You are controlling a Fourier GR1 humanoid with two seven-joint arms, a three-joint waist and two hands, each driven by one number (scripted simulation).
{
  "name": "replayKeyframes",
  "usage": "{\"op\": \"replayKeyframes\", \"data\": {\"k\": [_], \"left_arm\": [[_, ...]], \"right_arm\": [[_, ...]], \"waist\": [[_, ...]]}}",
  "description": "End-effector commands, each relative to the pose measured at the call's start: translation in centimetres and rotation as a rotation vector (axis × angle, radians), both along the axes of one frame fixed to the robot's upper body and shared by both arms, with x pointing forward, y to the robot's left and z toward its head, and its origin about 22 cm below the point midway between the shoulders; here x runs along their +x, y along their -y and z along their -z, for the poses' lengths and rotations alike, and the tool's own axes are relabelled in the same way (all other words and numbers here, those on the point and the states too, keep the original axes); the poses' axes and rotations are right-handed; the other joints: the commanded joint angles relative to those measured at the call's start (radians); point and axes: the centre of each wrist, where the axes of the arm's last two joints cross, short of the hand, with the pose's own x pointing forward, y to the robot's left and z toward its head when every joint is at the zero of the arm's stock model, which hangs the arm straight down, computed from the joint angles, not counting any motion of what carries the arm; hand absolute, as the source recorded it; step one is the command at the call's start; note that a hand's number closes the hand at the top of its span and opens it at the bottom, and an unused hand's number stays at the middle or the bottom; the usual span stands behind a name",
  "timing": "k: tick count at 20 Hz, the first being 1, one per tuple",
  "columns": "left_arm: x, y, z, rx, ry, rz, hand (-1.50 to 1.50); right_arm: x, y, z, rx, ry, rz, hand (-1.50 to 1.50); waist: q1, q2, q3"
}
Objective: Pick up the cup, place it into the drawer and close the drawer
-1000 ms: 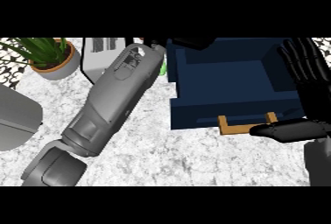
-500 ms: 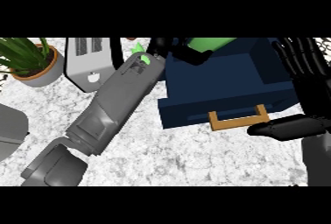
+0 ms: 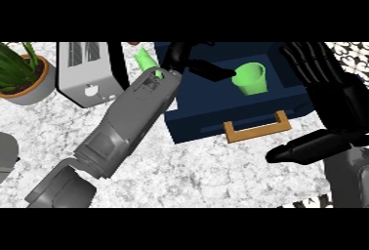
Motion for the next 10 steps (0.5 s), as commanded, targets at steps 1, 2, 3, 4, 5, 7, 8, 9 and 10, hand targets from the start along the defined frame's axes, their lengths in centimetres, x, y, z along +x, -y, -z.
{"op": "replayKeyframes", "data": {"k": [1, 2, 3, 4, 5, 7, 8, 9, 10], "left_arm": [[-0.2, 0.3, -0.6, -0.121, 0.027, 0.018, -1.5], [-0.2, 0.4, -0.8, -0.147, 0.047, 0.045, -1.5], [-0.4, 0.4, -0.7, -0.19, 0.061, 0.057, -1.5], [-0.2, 0.3, -1.0, -0.241, 0.073, 0.055, -1.5], [-0.2, 0.3, -0.9, -0.253, 0.097, 0.06, -1.5], [-0.2, 0.9, -2.4, -0.309, 0.114, 0.038, -1.5], [-0.3, 0.2, -0.9, -0.322, 0.114, 0.002, -1.5], [-0.2, 0.5, -1.7, -0.326, 0.122, -0.008, -1.5], [-0.1, 0.4, -1.6, -0.329, 0.121, -0.007, -1.5]], "right_arm": [[0.3, -2.0, 0.4, 0.008, -0.016, -0.177, 1.5], [0.5, -2.0, -0.9, -0.027, 0.004, -0.222, 1.5], [0.0, -3.0, 0.4, -0.03, -0.012, -0.3, 1.5], [0.0, -3.3, 0.2, -0.048, -0.02, -0.354, 1.5], [0.4, -3.0, 0.5, -0.052, -0.041, -0.366, 1.5], [0.0, -2.5, 0.9, -0.141, -0.1, -0.42, 1.5], [0.0, -2.4, 0.2, -0.244, -0.104, -0.431, 1.5], [-0.1, -2.4, 0.7, -0.329, -0.14, -0.436, 1.5], [-0.3, -2.0, 0.8, -0.42, -0.163, -0.439, 1.5]], "waist": [[-0.013, 0.005, -0.001], [-0.007, 0.005, -0.002], [-0.013, 0.002, -0.001], [-0.003, 0.002, -0.002], [0.023, 0.002, -0.002], [0.019, -0.013, -0.002], [0.029, -0.016, -0.003], [0.045, -0.019, -0.003], [0.05, -0.018, -0.003]]}}
